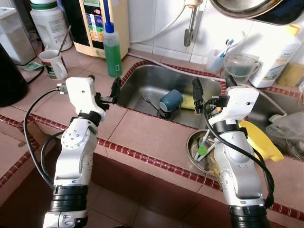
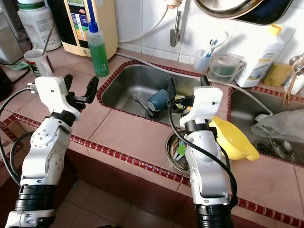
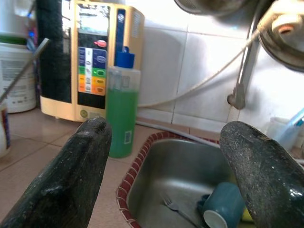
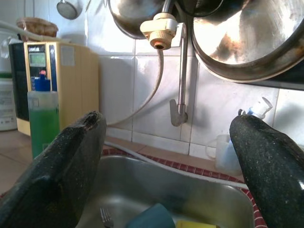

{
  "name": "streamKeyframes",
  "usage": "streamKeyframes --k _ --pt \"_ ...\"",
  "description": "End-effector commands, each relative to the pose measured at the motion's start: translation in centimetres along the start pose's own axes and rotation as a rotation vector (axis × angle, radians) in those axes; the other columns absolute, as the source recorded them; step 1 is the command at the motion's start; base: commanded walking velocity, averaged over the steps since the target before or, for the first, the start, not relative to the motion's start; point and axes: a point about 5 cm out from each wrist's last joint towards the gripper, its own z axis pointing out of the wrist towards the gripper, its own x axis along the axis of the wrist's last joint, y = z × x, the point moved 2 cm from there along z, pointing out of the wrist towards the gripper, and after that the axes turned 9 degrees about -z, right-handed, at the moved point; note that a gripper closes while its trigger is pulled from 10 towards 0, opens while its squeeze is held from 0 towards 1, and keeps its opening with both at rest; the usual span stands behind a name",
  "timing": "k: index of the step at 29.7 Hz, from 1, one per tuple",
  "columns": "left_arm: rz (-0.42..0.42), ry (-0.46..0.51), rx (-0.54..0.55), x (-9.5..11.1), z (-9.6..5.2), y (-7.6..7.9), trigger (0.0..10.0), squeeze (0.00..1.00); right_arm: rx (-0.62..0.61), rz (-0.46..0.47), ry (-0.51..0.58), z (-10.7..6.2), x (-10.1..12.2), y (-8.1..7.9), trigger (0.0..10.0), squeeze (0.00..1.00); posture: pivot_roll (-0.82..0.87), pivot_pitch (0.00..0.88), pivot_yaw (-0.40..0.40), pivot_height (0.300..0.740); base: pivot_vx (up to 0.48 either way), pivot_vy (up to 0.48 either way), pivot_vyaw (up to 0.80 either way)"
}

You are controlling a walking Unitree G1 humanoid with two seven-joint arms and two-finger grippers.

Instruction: Kitchen organization

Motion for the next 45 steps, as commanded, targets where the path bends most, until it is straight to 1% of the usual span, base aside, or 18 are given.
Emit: streamKeyframes --k 1,3,7,10,11,15,20,21,23,25,26,27,28,29,32,34,36,45 --pt "-0.009 0.006 0.002 0.3 0.2 0.1 10.0 0.00 -0.001 -0.015 0.018 0.5 0.2 0.1 10.0 0.00 0.01 0.000 -0.026 0.740 0.000 0.000 0.00" --pt "-0.030 0.010 0.001 0.4 0.4 0.1 10.0 0.00 0.007 -0.015 0.026 0.8 0.2 -0.2 10.0 0.00 0.01 0.000 -0.025 0.740 0.000 0.000 0.00" --pt "-0.044 0.012 -0.018 0.5 0.8 0.7 10.0 0.00 0.026 -0.007 0.041 1.3 0.3 -0.6 10.0 0.00 0.01 0.000 -0.027 0.740 0.000 0.000 0.00" --pt "-0.044 0.012 -0.024 0.4 0.7 0.7 10.0 0.00 0.028 -0.009 0.042 1.5 0.2 -0.6 10.0 0.00 0.01 0.000 -0.024 0.740 0.000 0.000 0.00" --pt "-0.063 0.010 -0.029 0.4 0.6 0.7 10.0 0.00 0.028 -0.012 0.042 1.5 0.0 -0.6 10.0 0.00 0.01 0.000 -0.022 0.740 0.000 0.000 0.00" --pt "-0.041 0.014 -0.019 0.3 0.3 0.6 10.0 0.00 0.029 -0.015 0.037 1.2 -0.2 -0.5 10.0 0.00 0.00 0.000 -0.017 0.740 0.000 0.000 0.00" --pt "-0.008 0.035 0.008 0.7 -0.1 0.3 10.0 0.00 0.024 -0.021 0.034 0.7 -0.3 -0.3 10.0 0.00 -0.01 0.000 -0.009 0.740 0.000 0.000 0.00" --pt "-0.009 0.043 0.015 0.9 -0.6 0.0 10.0 0.00 0.015 -0.021 0.029 0.3 -0.5 -0.1 10.0 0.00 -0.02 0.000 0.000 0.740 0.000 0.000 0.00" --pt "-0.005 0.046 0.018 0.9 -1.0 -0.1 10.0 0.00 0.013 -0.019 0.026 -0.1 -0.6 -0.1 10.0 0.00 -0.02 0.000 0.001 0.740 0.000 0.000 0.00" --pt "0.027 0.013 0.023 0.0 -1.9 -0.4 10.0 0.00 0.019 -0.020 0.008 -0.8 -1.1 -0.1 10.0 0.00 -0.03 0.000 0.002 0.740 0.000 0.000 0.00" --pt "0.031 -0.007 0.027 -0.6 -2.3 -0.5 10.0 0.00 0.023 -0.021 -0.003 -1.1 -1.4 -0.2 10.0 0.00 -0.03 0.000 0.002 0.740 0.000 0.000 0.00" --pt "0.031 -0.007 0.027 -0.6 -2.3 -0.5 10.0 0.00 0.023 -0.021 -0.003 -1.1 -1.4 -0.2 10.0 0.00 -0.03 0.000 0.002 0.740 0.000 0.000 0.00" --pt "0.031 -0.040 0.028 -1.5 -3.1 -0.6 10.0 0.00 0.034 -0.026 -0.025 -1.7 -2.0 -0.3 10.0 0.00 -0.03 0.000 0.001 0.740 0.000 0.000 0.00" --pt "0.024 -0.050 0.025 -1.7 -3.3 -0.5 10.0 0.00 0.042 -0.031 -0.036 -1.9 -2.3 -0.3 10.0 0.00 -0.03 0.000 0.001 0.740 0.000 0.000 0.00" --pt "0.022 -0.047 0.020 -1.6 -3.4 -0.3 10.0 0.00 0.041 -0.032 -0.034 -1.9 -2.2 -0.1 10.0 0.00 -0.03 0.000 -0.003 0.740 0.000 0.000 0.00" --pt "0.029 -0.029 0.017 -1.1 -2.9 -0.2 10.0 0.00 0.039 -0.035 -0.024 -1.4 -1.9 0.1 10.0 0.00 -0.02 0.000 -0.008 0.740 0.000 0.000 0.00" --pt "0.031 -0.025 0.016 -0.9 -2.8 -0.3 10.0 0.00 0.041 -0.037 -0.021 -1.3 -1.8 0.1 10.0 0.00 -0.02 0.000 -0.009 0.740 0.000 0.000 0.00" --pt "0.031 -0.026 0.008 -0.9 -2.8 -0.2 10.0 0.00 0.054 -0.034 -0.023 -1.3 -1.8 0.0 10.0 0.00 -0.02 0.000 -0.013 0.740 0.000 0.000 0.00"
